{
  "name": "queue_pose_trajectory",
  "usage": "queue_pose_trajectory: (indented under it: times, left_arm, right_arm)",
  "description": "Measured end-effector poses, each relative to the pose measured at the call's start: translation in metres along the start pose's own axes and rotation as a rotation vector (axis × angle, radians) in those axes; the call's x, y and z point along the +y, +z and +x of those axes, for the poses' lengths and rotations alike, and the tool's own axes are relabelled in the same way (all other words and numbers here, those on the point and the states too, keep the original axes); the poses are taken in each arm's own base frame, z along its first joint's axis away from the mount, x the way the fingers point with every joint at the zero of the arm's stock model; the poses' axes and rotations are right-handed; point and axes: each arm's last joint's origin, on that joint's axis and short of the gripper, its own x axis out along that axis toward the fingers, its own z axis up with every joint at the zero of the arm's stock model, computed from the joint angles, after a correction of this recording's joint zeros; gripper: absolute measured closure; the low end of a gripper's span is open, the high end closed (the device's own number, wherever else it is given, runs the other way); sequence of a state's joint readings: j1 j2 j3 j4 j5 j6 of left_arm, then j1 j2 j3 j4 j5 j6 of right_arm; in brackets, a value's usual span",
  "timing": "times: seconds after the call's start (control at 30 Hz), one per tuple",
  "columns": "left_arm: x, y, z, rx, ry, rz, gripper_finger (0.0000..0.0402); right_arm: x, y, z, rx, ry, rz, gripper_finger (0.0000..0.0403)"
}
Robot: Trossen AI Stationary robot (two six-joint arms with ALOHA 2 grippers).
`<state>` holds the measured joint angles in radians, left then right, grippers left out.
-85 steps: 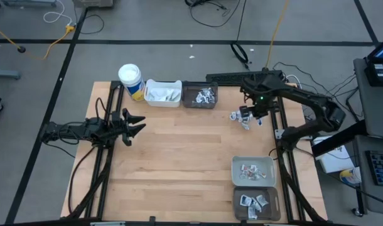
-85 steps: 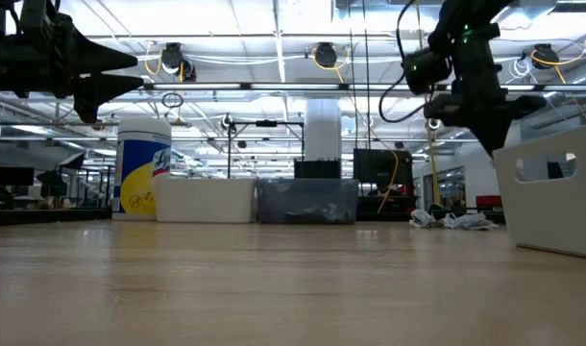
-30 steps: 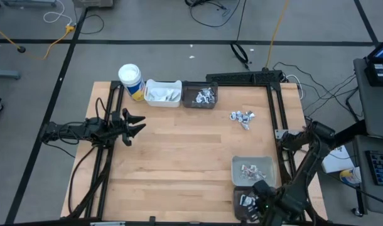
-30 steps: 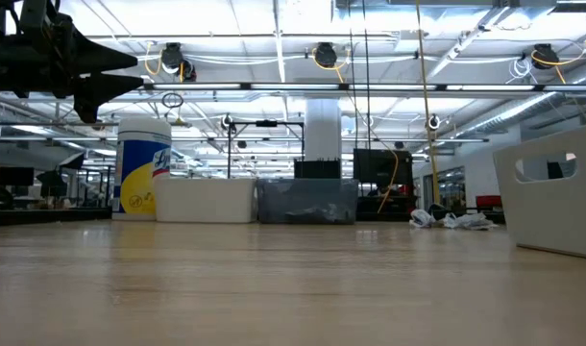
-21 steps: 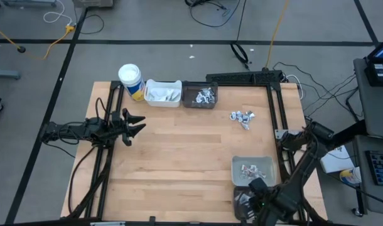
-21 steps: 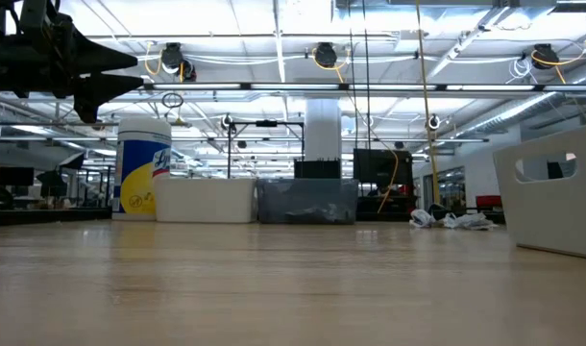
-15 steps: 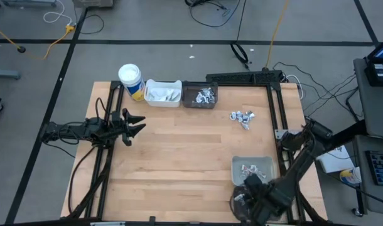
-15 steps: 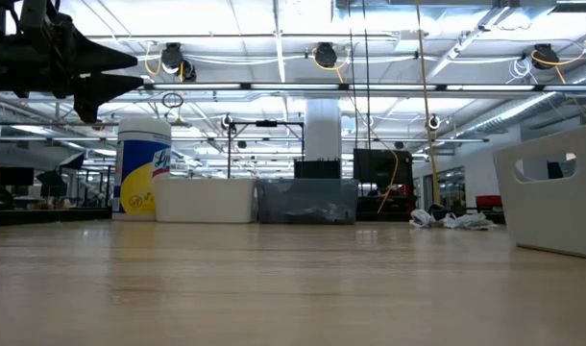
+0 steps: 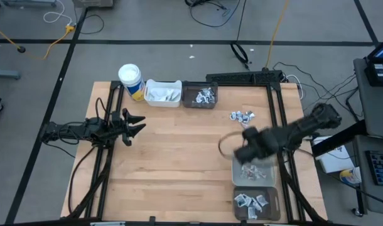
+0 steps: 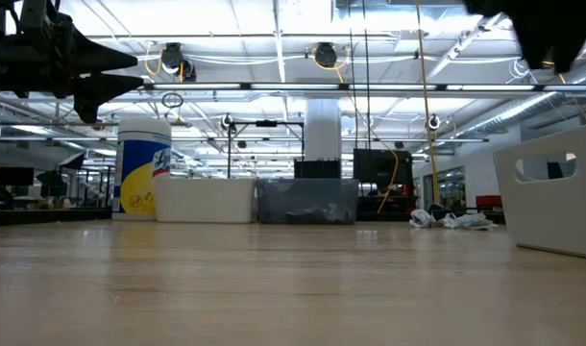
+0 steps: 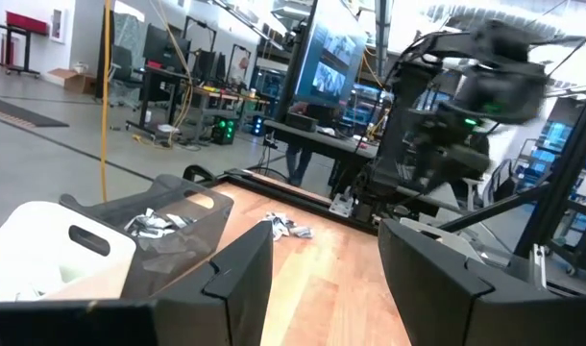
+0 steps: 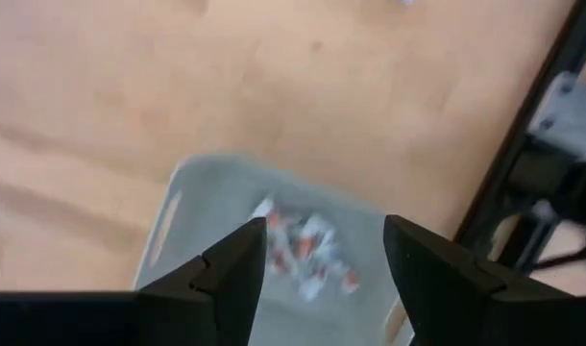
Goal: Pick & Place First Aid Supplies
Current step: Put the blue alcohol pad into the bottom black bin
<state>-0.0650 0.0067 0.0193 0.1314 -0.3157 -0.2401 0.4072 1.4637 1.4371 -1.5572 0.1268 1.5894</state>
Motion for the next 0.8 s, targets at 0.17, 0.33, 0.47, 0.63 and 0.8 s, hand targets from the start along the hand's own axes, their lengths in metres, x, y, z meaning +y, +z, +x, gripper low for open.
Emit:
queue_pose_trajectory:
  times: [0.17,0.33,0.47,0.63,0.8]
  left_arm:
    - [0.0,0.0,0.0,0.0,0.0,0.0,0.0206]
    - [0.0,0.0,0.0,0.0,0.0,0.0,0.0206]
    - [0.0,0.0,0.0,0.0,0.0,0.0,0.0206]
    - [0.0,0.0,0.0,0.0,0.0,0.0,0.0206]
    - [0.0,0.0,0.0,0.0,0.0,0.0,0.0206]
  right_arm:
    - [-0.026,0.051,0.014,0.055,-0.014,0.042,0.0199]
    - [-0.047,0.093,0.036,0.107,-0.037,0.059,0.0199]
    - [-0.058,0.124,0.05,0.12,0.008,0.055,0.0199]
    - [-0.072,0.155,0.06,0.133,0.092,0.086,0.0198]
    - [-0.076,0.169,0.073,0.131,0.082,0.075,0.0201]
